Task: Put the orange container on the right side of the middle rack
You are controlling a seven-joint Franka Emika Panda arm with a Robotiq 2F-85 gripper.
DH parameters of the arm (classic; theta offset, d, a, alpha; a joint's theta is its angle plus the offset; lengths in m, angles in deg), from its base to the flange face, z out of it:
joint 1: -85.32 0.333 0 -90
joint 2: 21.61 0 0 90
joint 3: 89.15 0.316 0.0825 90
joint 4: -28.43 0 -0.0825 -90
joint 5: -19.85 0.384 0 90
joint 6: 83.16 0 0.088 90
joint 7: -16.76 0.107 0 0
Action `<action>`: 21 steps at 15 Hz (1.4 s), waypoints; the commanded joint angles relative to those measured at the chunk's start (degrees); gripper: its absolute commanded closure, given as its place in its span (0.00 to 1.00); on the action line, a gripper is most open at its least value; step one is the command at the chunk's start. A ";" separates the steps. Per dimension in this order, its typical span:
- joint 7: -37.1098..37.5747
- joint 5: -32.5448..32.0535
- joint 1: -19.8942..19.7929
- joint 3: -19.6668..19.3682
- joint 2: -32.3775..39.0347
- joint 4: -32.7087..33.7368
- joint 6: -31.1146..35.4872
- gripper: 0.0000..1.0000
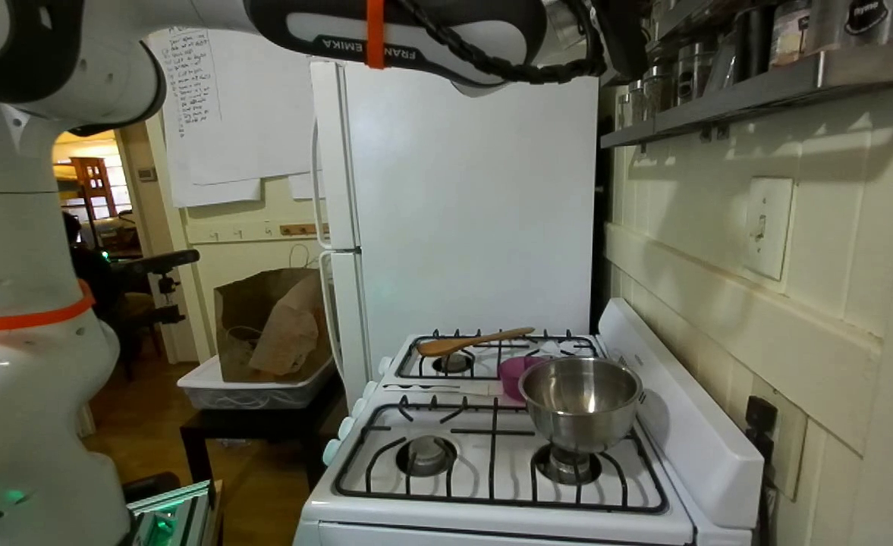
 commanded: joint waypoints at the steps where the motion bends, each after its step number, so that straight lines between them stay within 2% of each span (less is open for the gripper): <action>1: 1.31 3.38 -1.37 1.26 3.04 0.16 -0.06 0.78; 13: 1.83 14.92 -1.64 1.50 5.50 4.64 1.40 0.78; 21: -2.71 21.81 -1.94 1.54 5.79 7.34 3.11 0.78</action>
